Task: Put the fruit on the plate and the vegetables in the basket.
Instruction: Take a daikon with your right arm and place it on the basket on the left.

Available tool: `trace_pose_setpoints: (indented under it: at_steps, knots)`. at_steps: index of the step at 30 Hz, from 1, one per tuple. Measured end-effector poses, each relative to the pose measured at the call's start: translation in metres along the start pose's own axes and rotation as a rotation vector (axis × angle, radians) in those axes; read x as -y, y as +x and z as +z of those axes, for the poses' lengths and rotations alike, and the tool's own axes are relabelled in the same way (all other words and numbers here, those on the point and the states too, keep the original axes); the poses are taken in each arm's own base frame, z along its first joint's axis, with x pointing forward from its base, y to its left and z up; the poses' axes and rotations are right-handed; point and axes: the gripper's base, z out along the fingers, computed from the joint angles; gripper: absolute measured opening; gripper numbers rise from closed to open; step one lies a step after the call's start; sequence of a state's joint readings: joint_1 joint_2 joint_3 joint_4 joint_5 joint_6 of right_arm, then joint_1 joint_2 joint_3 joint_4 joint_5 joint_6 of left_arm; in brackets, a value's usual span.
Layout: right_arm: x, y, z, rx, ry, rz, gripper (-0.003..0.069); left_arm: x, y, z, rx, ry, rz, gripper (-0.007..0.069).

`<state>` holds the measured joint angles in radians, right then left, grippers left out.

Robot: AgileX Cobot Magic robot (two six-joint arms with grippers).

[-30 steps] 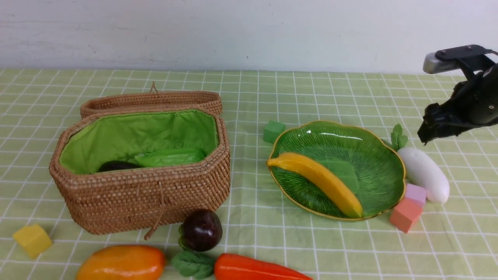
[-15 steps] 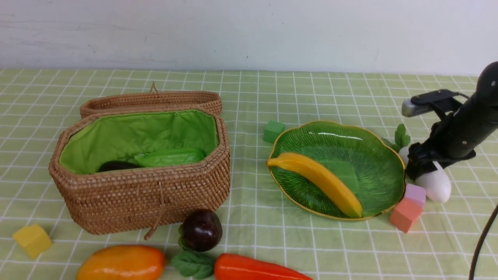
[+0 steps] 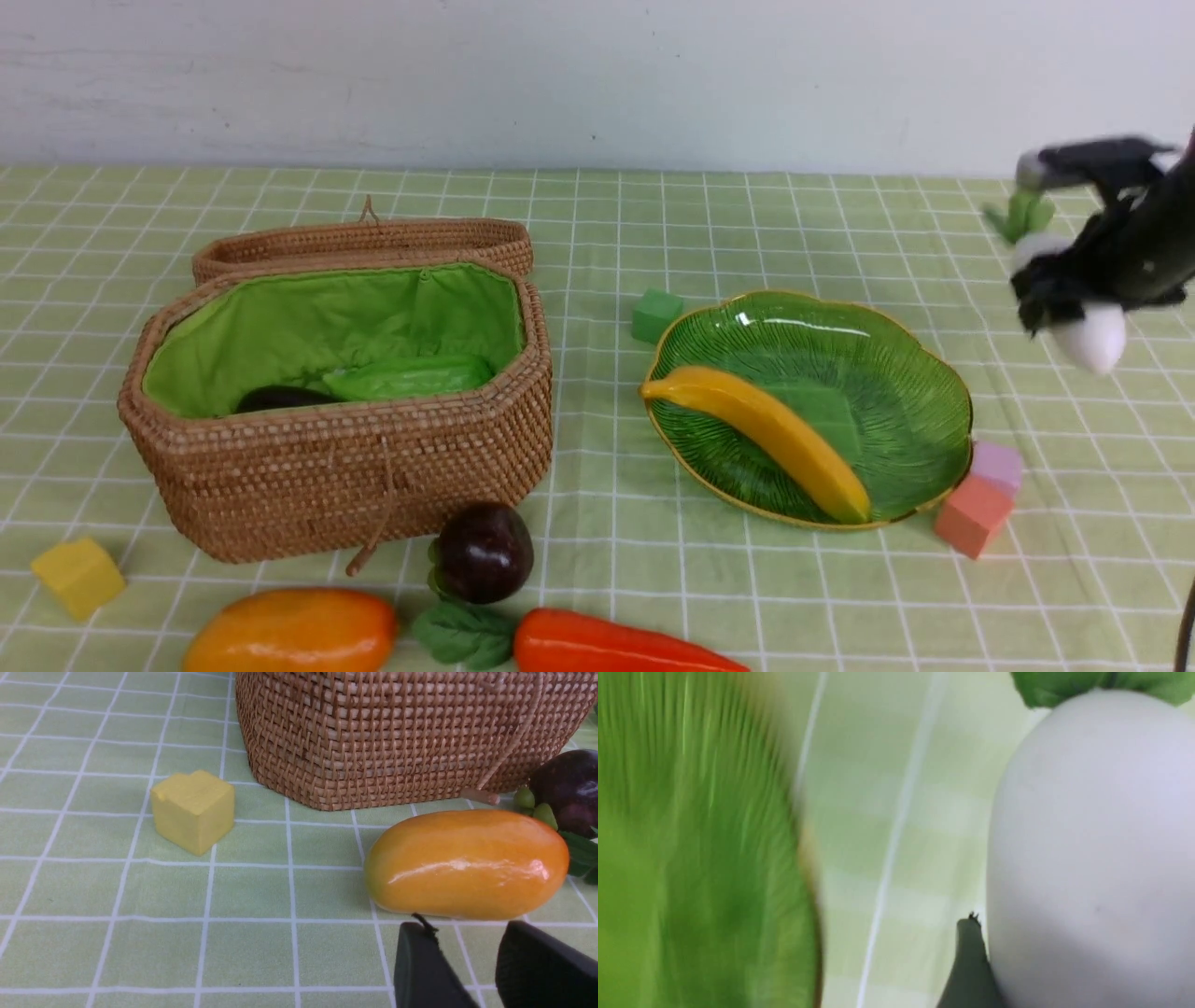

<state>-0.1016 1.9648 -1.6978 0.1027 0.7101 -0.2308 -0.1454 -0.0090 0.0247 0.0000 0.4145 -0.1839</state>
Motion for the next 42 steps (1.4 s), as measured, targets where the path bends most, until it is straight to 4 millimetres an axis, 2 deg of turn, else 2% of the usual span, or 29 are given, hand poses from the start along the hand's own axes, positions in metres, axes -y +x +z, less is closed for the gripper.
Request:
trace_pose_setpoints:
  at_steps: [2,4,6,7,8,9,10,12,13,14,15,17,19,22,25,27,34,35,37,38,39,42]
  knots:
    - [-0.001,-0.033,-0.036,0.192,0.007,0.083,0.0473,0.000,0.000,0.000,0.000,0.000,0.000,0.0239]
    - [-0.018,-0.062,-0.074,0.370,-0.048,0.120,0.0473,0.000,0.000,0.000,0.000,0.000,0.000,0.0239]
    - [-0.049,-0.081,-0.103,0.493,-0.135,0.096,0.0473,0.000,0.000,0.000,0.000,0.000,0.000,0.0239]
    - [-0.071,-0.089,-0.116,0.546,-0.194,0.058,0.0473,0.000,0.000,0.000,0.000,0.000,0.000,0.0239]
    - [-0.097,-0.093,-0.125,0.583,-0.257,0.008,0.0473,0.000,0.000,0.000,0.000,0.000,0.000,0.0239]
    - [-0.114,-0.094,-0.129,0.600,-0.295,-0.027,0.0473,0.000,0.000,0.000,0.000,0.000,0.000,0.0239]
    - [-0.142,-0.092,-0.135,0.617,-0.358,-0.087,0.0473,0.000,0.000,0.000,0.000,0.000,0.000,0.0239]
    - [-0.208,-0.081,-0.138,0.620,-0.502,-0.243,0.0473,0.000,0.000,0.000,0.000,0.000,0.000,0.0239]
    - [-0.214,-0.079,-0.138,0.620,-0.508,-0.264,0.0473,0.000,0.000,0.000,0.000,0.000,0.000,0.0239]
    - [-0.264,-0.062,-0.135,0.601,-0.611,-0.395,0.0473,0.000,0.000,0.000,0.000,0.000,0.000,0.0239]
    - [-0.290,-0.051,-0.131,0.584,-0.655,-0.467,0.0473,0.000,0.000,0.000,0.000,0.000,0.000,0.0239]
    - [-0.329,-0.030,-0.119,0.550,-0.714,-0.580,0.0473,0.000,0.000,0.000,0.000,0.000,0.000,0.0239]
    - [-0.359,-0.012,-0.103,0.514,-0.748,-0.645,0.0473,0.000,0.000,0.000,0.000,0.000,0.000,0.0239]
    - [-0.389,0.011,-0.074,0.470,-0.760,-0.682,0.0473,0.000,0.000,0.000,0.000,0.000,0.000,0.0239]
    - [-0.400,0.023,-0.051,0.434,-0.755,-0.678,0.0473,0.000,0.000,0.000,0.000,0.000,0.000,0.0239]
    - [-0.401,0.025,-0.045,0.418,-0.754,-0.665,0.0473,0.000,0.000,0.000,0.000,0.000,0.000,0.0239]
    - [-0.401,0.026,-0.043,0.412,-0.753,-0.635,0.0484,0.000,0.000,0.000,0.000,0.000,0.000,0.0239]
    - [-0.401,0.026,-0.043,0.406,-0.756,-0.632,0.0507,0.000,0.000,0.000,0.000,0.000,0.000,0.0239]
    - [-0.401,0.026,-0.047,0.389,-0.770,-0.635,0.0603,0.000,0.000,0.000,0.000,0.000,0.000,0.0239]
    - [-0.401,0.026,-0.047,0.389,-0.770,-0.635,0.0603,0.000,0.000,0.000,0.000,0.000,0.000,0.0239]
    - [-0.399,0.025,-0.054,0.390,-0.774,-0.649,0.0657,0.000,0.000,0.000,0.000,0.000,0.000,0.0239]
    - [-0.387,0.016,-0.076,0.397,-0.774,-0.688,0.0673,0.000,0.000,0.000,0.000,0.000,0.000,0.0239]
